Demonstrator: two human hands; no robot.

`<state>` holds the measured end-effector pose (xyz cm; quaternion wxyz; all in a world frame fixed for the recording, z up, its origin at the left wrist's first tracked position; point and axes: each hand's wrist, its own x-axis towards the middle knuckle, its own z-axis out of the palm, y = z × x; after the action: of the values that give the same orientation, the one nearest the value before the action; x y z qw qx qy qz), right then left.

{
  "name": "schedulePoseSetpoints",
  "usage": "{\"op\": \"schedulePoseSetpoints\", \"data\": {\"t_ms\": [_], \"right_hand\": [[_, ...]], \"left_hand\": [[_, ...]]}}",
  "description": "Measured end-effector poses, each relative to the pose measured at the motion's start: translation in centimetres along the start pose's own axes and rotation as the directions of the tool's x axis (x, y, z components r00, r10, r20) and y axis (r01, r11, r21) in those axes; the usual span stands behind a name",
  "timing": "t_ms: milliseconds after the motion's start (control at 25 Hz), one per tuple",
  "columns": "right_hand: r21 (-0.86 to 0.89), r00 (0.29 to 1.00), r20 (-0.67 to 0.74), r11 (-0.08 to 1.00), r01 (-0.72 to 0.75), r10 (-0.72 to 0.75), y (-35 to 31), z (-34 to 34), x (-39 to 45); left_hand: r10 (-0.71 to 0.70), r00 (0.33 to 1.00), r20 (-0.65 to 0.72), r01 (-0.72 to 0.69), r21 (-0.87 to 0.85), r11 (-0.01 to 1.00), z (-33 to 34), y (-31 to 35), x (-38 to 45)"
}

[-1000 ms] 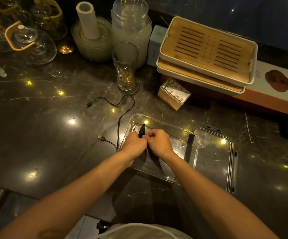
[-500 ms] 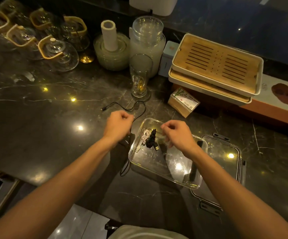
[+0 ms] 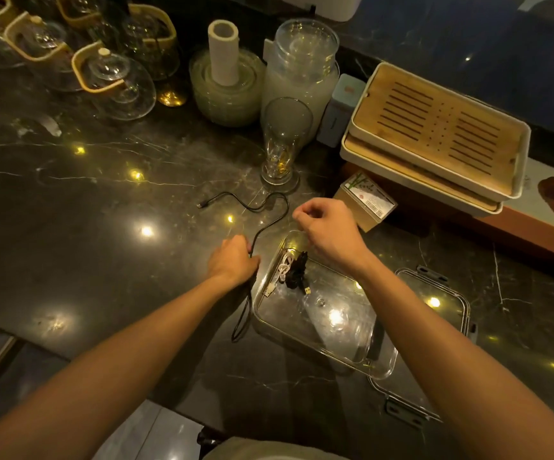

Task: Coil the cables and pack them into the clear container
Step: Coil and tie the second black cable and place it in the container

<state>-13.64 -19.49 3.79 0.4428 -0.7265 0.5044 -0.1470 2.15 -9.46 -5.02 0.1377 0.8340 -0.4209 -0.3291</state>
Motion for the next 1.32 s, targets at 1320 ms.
{"op": "schedulePoseSetpoints", "data": {"t_ms": [1320], "right_hand": [[0.866, 0.917, -0.353, 0.436, 0.245, 0.187, 2.4, -20.9, -10.7]], "left_hand": [[0.614, 0.737, 0.283, -0.414, -0.528, 0.741, -5.0, 13.6, -13.0]]}}
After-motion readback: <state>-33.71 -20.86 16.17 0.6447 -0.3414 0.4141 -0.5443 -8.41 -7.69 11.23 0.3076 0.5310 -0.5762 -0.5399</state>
